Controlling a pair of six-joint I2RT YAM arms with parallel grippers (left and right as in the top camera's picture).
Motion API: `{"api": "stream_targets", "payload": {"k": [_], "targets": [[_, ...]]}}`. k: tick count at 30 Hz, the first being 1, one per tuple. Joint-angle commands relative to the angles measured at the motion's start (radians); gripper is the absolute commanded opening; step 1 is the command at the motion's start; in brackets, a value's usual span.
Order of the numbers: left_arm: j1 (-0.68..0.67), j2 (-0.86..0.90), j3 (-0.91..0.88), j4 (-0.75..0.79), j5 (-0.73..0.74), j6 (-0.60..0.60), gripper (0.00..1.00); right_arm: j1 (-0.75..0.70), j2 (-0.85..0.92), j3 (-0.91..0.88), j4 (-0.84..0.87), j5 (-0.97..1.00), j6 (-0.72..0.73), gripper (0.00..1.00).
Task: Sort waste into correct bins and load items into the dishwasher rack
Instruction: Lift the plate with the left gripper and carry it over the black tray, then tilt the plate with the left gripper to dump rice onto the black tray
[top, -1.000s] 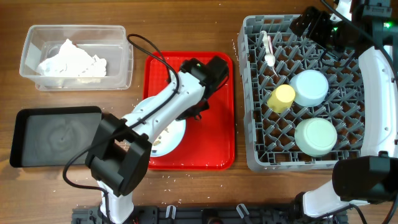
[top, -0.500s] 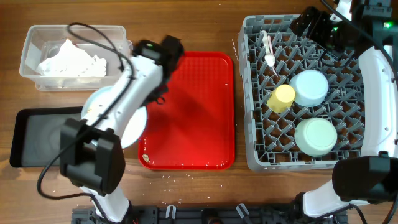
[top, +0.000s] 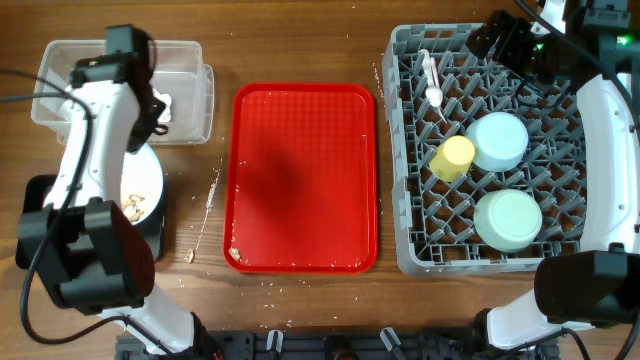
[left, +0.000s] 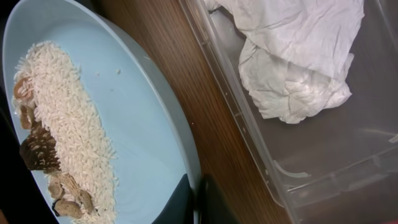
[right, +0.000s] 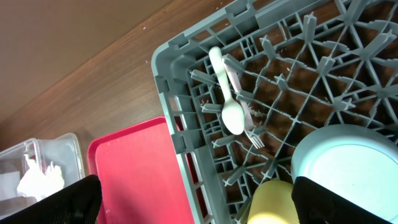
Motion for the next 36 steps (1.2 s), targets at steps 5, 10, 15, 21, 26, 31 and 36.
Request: {"api": "stream_targets", "payload": {"k": [5, 10, 15, 21, 26, 31, 36], "targets": [[0.137, -0.243, 0.016, 0.016, 0.210, 0.017, 0.04, 0.000, -0.024, 0.000, 0.000, 0.006, 0.006, 1.00], [0.212, -0.245, 0.015, 0.023, 0.323, 0.059, 0.04, 0.000, -0.024, 0.000, 0.000, 0.006, 0.006, 1.00], [0.255, -0.240, 0.011, 0.047, 0.399, 0.071, 0.04, 0.000, -0.024, 0.000, 0.000, 0.006, 0.006, 1.00], [0.312, -0.213, -0.004, 0.051, 0.500, 0.096, 0.04, 0.000, -0.024, 0.000, 0.000, 0.006, 0.006, 1.00], [0.377, -0.191, -0.021, 0.063, 0.653, 0.148, 0.04, 0.000, -0.024, 0.000, 0.000, 0.006, 0.006, 1.00], [0.463, -0.185, -0.021, 0.049, 0.858, 0.228, 0.04, 0.000, -0.024, 0.000, 0.000, 0.006, 0.006, 1.00], [0.517, -0.185, -0.024, 0.013, 0.888, 0.278, 0.04, 0.000, -0.024, 0.000, 0.000, 0.006, 0.006, 1.00]]}}
